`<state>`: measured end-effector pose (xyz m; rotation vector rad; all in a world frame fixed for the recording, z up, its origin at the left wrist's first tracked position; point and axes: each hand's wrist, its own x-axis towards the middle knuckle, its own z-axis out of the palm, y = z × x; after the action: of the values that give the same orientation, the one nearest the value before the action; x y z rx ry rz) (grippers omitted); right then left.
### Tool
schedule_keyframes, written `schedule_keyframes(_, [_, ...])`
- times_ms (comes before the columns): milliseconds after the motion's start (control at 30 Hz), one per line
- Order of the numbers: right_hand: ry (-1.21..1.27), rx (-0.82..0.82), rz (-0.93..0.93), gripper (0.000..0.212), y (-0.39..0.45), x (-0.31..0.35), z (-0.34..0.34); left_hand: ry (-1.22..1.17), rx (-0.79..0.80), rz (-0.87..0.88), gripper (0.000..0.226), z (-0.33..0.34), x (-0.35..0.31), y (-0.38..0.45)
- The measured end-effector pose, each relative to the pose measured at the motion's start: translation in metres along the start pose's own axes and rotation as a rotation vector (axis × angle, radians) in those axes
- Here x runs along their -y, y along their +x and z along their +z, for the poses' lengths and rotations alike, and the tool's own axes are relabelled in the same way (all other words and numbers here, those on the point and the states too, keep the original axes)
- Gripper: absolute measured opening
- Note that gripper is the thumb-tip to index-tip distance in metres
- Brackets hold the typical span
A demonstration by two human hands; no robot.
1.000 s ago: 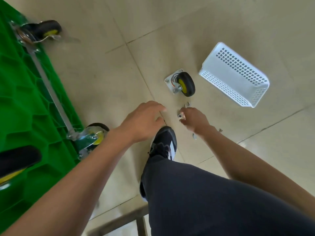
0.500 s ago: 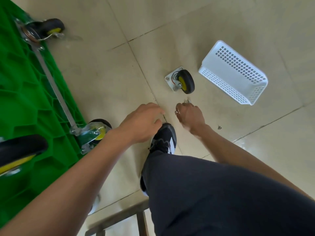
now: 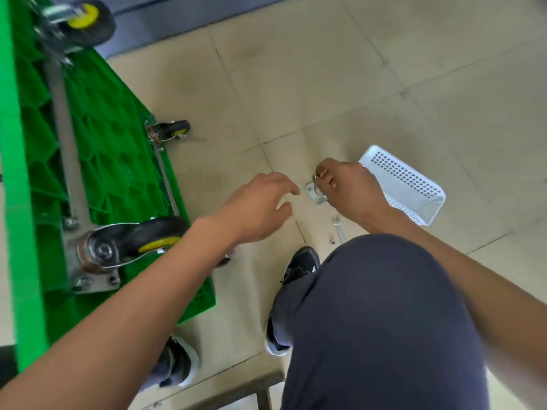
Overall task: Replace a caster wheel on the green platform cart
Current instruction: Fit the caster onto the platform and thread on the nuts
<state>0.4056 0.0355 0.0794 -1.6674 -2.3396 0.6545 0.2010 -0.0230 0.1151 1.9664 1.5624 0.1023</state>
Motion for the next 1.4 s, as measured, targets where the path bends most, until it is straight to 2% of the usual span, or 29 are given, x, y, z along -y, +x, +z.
schedule_keyframes(267, [0.029,-0.139,-0.114,0.016,0.009,0.081,-0.084,0.091,-0.181,0.088,0.035,-0.092,-0.007,-0.06])
schedule_keyframes(533, [0.199,-0.119,-0.263,0.011,-0.006,0.176,-0.135,0.144,-0.279,0.026,0.042,-0.146,0.019,-0.153])
schedule_keyframes(733, [0.275,-0.035,-0.348,0.011,-0.028,0.224,-0.099,0.214,-0.275,-0.043,0.043,-0.142,0.06,-0.196])
schedule_keyframes(867, [0.313,0.051,-0.332,0.009,-0.037,0.238,-0.059,0.28,-0.246,-0.095,0.041,-0.137,0.071,-0.208])
schedule_keyframes(1033, [0.365,0.145,-0.294,0.012,-0.052,0.246,-0.014,0.309,-0.229,-0.036,0.032,-0.131,0.089,-0.216])
schedule_keyframes(1300, [0.339,0.242,-0.328,0.011,-0.082,0.255,0.046,0.349,-0.278,0.083,0.036,-0.124,0.105,-0.224])
schedule_keyframes(1400, [0.416,0.269,-0.253,0.011,-0.09,0.256,0.068,0.385,-0.283,0.115,0.035,-0.125,0.11,-0.224])
